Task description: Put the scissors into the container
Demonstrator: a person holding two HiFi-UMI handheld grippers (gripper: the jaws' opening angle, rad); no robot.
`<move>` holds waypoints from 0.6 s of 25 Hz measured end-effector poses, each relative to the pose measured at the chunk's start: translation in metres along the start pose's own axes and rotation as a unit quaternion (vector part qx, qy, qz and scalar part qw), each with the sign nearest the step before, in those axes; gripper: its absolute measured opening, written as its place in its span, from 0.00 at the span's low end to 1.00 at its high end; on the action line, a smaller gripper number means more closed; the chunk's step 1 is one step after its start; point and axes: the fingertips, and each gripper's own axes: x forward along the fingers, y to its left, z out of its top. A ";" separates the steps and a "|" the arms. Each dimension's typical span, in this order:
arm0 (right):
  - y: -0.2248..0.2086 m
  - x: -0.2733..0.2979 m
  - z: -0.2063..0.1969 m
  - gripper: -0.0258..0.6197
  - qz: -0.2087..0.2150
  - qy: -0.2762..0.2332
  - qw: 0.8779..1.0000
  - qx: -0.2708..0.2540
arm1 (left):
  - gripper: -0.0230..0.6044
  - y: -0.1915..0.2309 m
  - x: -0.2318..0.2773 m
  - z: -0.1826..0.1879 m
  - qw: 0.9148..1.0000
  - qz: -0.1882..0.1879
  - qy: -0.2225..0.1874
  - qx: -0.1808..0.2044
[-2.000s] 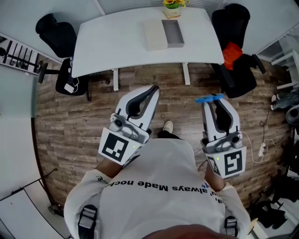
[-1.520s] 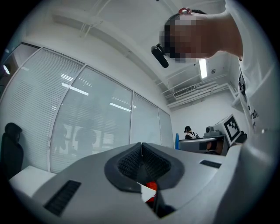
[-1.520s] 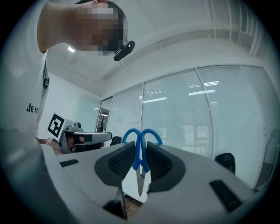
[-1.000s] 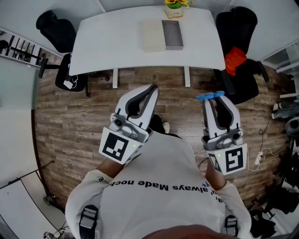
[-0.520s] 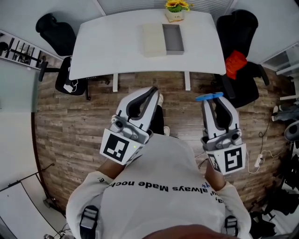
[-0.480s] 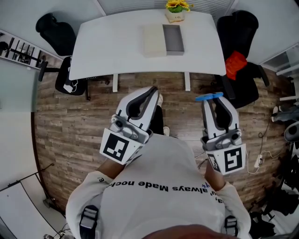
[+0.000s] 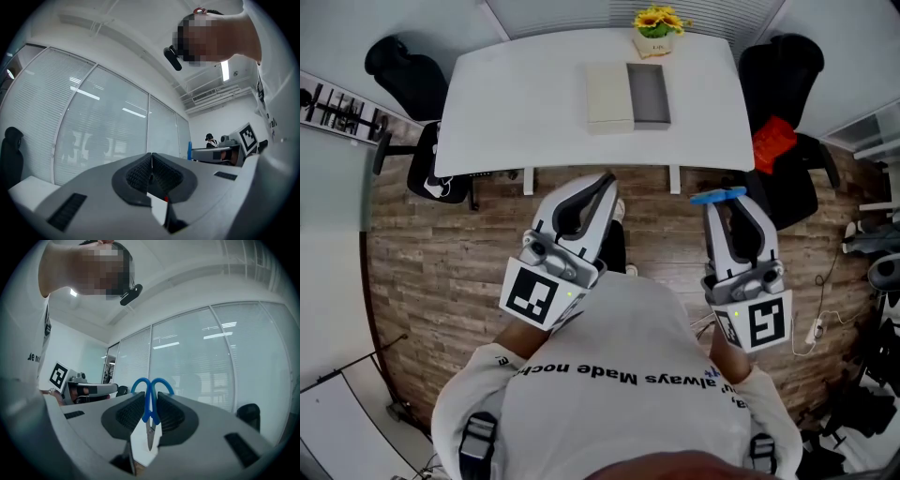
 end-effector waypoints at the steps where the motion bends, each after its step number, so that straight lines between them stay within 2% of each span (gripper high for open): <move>1: -0.004 0.006 0.000 0.18 0.000 0.000 1.000 0.000 | 0.07 0.005 0.005 -0.001 1.000 0.001 -0.001 0.000; 15: -0.055 0.105 -0.003 0.18 0.001 0.006 1.000 0.000 | 0.07 0.087 0.083 -0.012 1.000 -0.001 0.002 -0.006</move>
